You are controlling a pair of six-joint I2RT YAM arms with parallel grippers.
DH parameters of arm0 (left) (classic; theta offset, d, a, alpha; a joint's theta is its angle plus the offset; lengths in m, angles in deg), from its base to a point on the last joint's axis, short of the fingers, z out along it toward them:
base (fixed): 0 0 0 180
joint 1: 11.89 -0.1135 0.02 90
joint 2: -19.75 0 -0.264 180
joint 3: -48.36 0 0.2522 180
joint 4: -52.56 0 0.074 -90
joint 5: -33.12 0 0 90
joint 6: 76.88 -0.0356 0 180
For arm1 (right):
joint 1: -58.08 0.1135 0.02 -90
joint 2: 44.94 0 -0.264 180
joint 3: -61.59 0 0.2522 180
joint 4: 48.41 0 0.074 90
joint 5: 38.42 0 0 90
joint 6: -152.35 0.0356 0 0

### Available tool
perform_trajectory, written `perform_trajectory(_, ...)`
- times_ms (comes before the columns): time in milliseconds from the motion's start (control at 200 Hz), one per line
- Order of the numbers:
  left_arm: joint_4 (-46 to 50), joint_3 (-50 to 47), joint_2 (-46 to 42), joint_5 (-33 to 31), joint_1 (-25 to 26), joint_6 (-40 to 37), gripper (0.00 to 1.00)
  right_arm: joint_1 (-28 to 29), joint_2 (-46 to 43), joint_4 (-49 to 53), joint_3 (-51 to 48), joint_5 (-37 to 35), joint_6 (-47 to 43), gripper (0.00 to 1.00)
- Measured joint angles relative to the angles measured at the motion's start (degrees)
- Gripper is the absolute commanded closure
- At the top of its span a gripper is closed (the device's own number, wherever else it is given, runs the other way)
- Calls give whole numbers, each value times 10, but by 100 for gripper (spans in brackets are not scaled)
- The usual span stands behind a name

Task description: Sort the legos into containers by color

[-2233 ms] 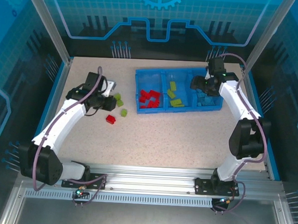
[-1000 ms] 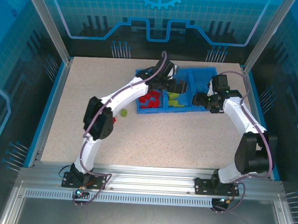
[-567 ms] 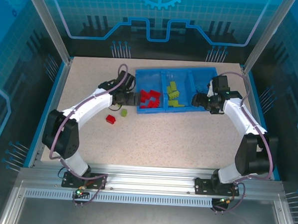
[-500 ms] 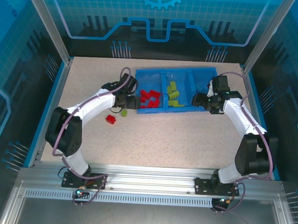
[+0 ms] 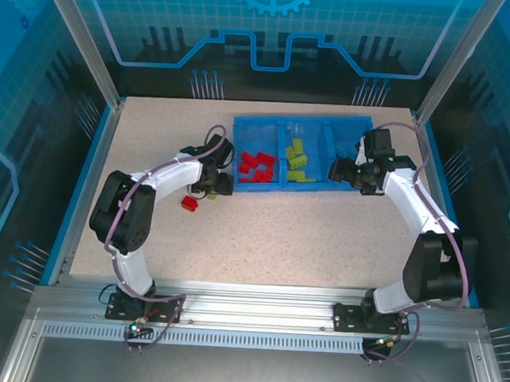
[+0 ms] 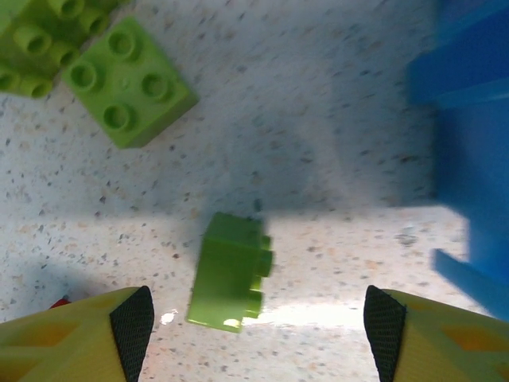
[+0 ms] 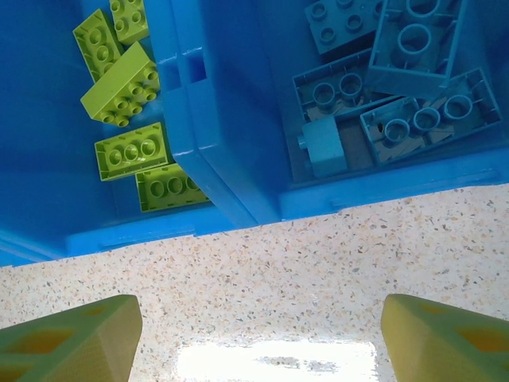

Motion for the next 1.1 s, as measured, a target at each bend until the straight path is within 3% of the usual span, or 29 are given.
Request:
perform_trajectory(240,-8,-10,15,9,-10,-3,40,0,0,4,0,-7,0,20)
perform_trajectory(520,-17,-2,42,26,-10,-3,85,0,0,5,0,-9,0,19)
perform_trajectory(775,-16,-3,32,36,4,2,88,0,-3,5,0,-11,0,19)
perform_trajectory(965,-5,7,-16,28,102,37,87,0,-3,4,0,-10,0,19)
perform_trajectory(1100,15,105,-5,25,155,43,87,0,-3,4,0,-10,0,19)
